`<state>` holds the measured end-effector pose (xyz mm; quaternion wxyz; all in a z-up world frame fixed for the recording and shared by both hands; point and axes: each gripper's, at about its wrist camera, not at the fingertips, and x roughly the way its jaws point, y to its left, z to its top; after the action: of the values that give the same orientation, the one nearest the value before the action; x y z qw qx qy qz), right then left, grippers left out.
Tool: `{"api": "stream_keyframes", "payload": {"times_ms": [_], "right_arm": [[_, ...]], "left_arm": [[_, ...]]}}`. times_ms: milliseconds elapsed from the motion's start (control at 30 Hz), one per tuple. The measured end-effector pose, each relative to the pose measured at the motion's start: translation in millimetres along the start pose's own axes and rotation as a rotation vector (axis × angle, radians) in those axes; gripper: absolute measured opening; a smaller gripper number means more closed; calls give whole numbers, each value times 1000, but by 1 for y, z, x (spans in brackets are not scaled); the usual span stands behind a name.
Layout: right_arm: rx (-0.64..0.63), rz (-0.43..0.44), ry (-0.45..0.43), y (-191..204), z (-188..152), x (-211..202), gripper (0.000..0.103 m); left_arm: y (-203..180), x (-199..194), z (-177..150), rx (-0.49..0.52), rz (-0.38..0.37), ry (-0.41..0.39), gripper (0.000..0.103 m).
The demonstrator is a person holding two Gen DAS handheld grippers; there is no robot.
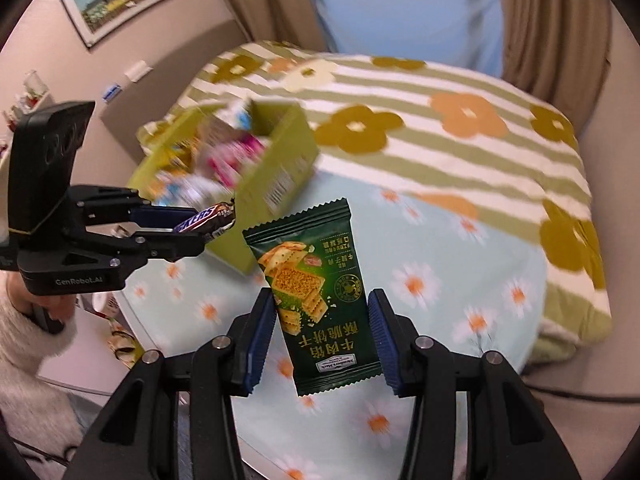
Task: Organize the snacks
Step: 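Carry the Snickers and green packet over the yellow box and open both tools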
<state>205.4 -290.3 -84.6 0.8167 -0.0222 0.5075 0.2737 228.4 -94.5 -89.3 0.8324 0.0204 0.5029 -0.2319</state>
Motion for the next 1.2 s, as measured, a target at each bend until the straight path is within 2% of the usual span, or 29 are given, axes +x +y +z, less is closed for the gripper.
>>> {"api": "stream_keyframes", "payload": {"times_ms": [200,500,667,867,900,933,967,1100,1200], "right_arm": [[-54,69,-36,53,51,23,43],[-57,149,-51,128,111,80,43],[-10,165,-42,156,126,111,43],[78,157,-24,169,129,137,44],[91,154,-21,170,128,139,44],[101,151,-19,170,129,141,43],[118,142,-16,170,127,143,43],[161,104,-19,168,123,143,43],[154,59,-26,172,121,140,43]], "left_arm": [[65,-41,2,-89,72,-77,26],[173,-62,-9,-173,145,-91,26],[224,-57,-17,-202,165,-70,26],[251,-34,-21,-166,204,-22,29],[254,-32,-23,-167,195,-21,33],[257,-30,-25,-164,183,-17,59],[259,-26,-26,-161,175,-8,103],[262,-20,-35,-151,144,7,102],[259,-18,-43,-146,163,22,102]]}}
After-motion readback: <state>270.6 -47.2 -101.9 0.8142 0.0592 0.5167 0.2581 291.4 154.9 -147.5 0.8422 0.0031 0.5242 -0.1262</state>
